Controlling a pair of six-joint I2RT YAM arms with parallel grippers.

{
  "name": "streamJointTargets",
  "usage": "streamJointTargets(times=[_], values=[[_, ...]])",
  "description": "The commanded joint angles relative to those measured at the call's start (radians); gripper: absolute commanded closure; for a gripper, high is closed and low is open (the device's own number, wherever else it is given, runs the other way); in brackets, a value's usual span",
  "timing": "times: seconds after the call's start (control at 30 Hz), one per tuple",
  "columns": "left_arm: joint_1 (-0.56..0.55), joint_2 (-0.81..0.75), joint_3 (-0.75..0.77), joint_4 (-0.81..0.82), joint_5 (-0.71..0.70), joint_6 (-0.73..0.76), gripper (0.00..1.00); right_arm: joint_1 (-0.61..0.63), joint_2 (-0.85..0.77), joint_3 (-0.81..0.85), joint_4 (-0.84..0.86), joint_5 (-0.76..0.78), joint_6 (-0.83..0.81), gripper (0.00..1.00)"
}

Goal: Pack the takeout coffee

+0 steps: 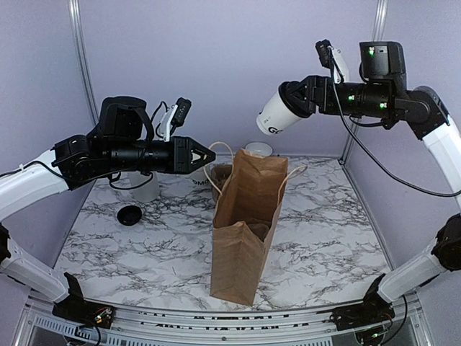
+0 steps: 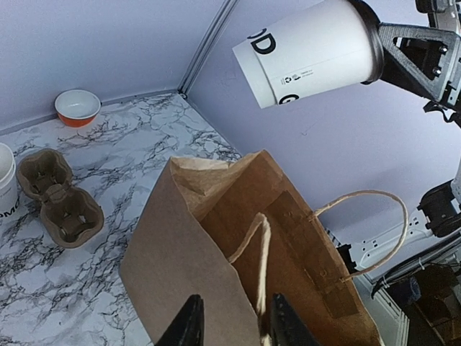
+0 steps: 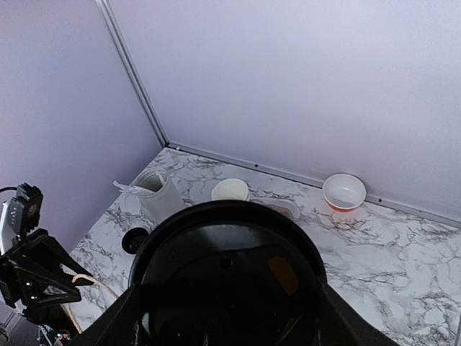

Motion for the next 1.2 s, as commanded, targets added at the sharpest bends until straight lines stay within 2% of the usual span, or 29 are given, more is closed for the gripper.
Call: streamJointTargets(times=[0.0, 0.13, 0.37, 0.83, 1.17], values=[[-0.007, -0.013, 0.010, -0.007, -0.033, -0.001, 0.72, 0.119, 0.043, 0.109, -0.016, 0.028, 0.003, 0.44], [-0.010, -0.025, -0.001, -0.007, -0.053, -0.006, 0.82, 0.241, 0.097, 0.168, -0.064, 0.080, 0.011, 0.44], [-0.025, -0.040, -0.017, -0.003, -0.078, -0.014, 1.00, 0.336, 0.144, 0.206, -0.151, 0.142, 0.076, 0.44], [-0.115, -0.120, -0.142, 0.111, -0.303, -0.154, 1.00, 0.363, 0.094, 0.102, -0.217, 0.151, 0.196, 0.48], [-0.199, -0.173, -0.163, 0.130, -0.489, -0.144, 1.00, 0.408, 0.171, 0.123, -0.281, 0.105, 0.214, 0.49]])
